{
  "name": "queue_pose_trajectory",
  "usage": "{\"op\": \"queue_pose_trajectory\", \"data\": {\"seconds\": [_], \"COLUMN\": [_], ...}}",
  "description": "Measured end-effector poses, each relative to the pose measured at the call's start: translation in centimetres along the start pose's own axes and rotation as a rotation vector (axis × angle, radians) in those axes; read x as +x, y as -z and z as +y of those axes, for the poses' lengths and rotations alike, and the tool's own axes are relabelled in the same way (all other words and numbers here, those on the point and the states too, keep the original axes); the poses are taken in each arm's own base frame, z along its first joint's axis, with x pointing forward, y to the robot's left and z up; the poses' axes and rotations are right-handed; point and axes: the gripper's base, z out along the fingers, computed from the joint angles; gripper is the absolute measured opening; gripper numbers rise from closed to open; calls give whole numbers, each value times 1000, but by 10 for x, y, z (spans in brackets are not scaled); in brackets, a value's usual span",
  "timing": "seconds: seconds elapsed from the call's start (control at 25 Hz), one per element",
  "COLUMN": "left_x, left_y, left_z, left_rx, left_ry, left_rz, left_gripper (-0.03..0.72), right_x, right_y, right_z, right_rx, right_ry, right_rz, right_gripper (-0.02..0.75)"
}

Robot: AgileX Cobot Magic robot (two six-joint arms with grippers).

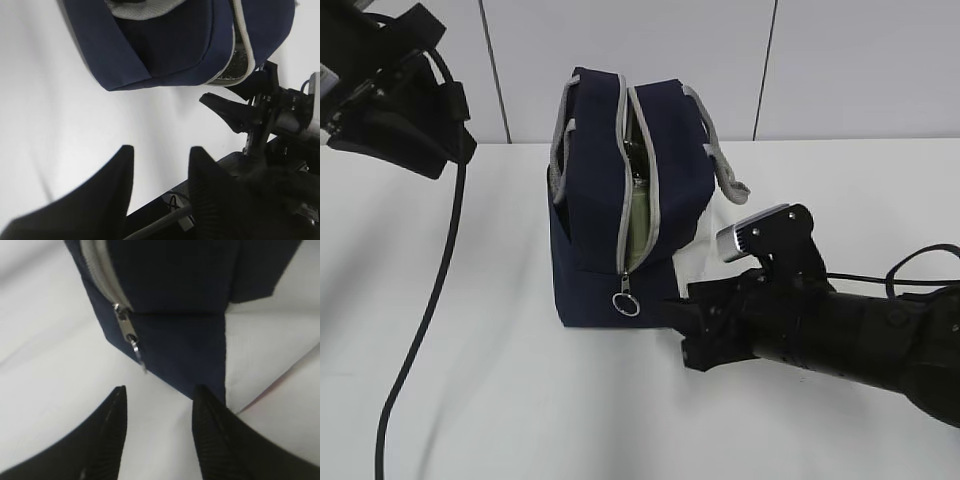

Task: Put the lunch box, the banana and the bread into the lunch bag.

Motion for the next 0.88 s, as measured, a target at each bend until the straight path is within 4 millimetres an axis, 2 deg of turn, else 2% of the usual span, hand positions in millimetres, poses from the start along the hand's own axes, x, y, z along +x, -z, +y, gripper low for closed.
{"op": "queue_pose_trajectory", "data": {"seconds": [0.32,0.88], "left_x": [0,0], "left_y": [0,0], "left_z": [0,0], "left_rx": [0,0], "left_ry": [-4,-4], "left_rz": [0,0], "left_gripper": [277,277], "right_x": [0,7], "right_y": [-4,-34], "right_z": [1,-6], "right_rx": [-65,-96], "right_ry": [61,101], "right_rz": [-55,-47], "right_gripper": [364,373]}}
